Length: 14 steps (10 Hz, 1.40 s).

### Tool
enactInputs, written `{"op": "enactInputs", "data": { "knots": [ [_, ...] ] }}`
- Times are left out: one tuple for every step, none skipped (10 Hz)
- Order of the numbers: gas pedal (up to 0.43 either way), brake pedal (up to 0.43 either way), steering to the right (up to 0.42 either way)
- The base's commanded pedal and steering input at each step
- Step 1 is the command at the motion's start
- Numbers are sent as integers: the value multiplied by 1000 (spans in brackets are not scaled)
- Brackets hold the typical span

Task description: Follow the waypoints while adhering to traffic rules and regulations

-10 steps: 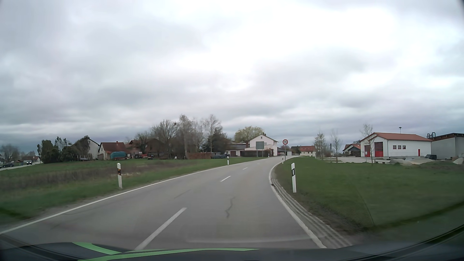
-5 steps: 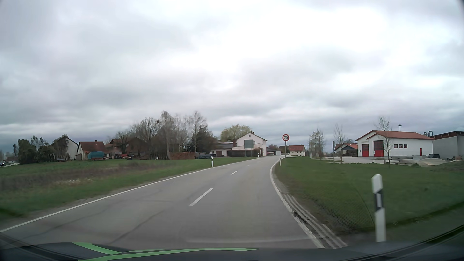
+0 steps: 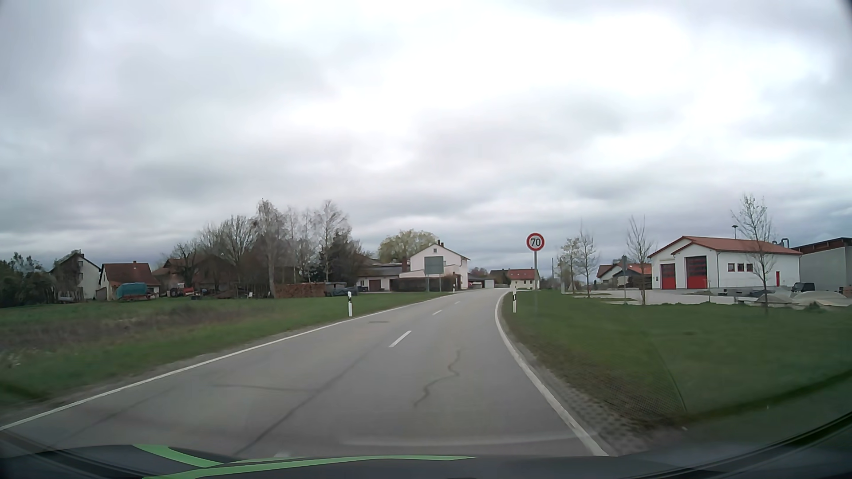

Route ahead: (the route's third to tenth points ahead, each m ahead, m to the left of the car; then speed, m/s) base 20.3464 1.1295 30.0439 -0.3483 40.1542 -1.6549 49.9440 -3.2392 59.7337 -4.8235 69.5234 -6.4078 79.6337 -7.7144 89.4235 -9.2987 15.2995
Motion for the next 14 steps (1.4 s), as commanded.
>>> {"op": "enactInputs", "data": {
  "knots": [
    [157, 0, 35],
    [157, 0, 34],
    [157, 0, 34],
    [169, 0, 33],
    [169, 0, 31],
    [177, 0, 28],
    [177, 0, 26],
    [189, 0, 26],
    [189, 0, 23],
    [189, 0, 20],
    [197, 0, 18],
    [197, 0, 17],
    [197, 0, 15],
    [197, 0, 14]
  ]
}}
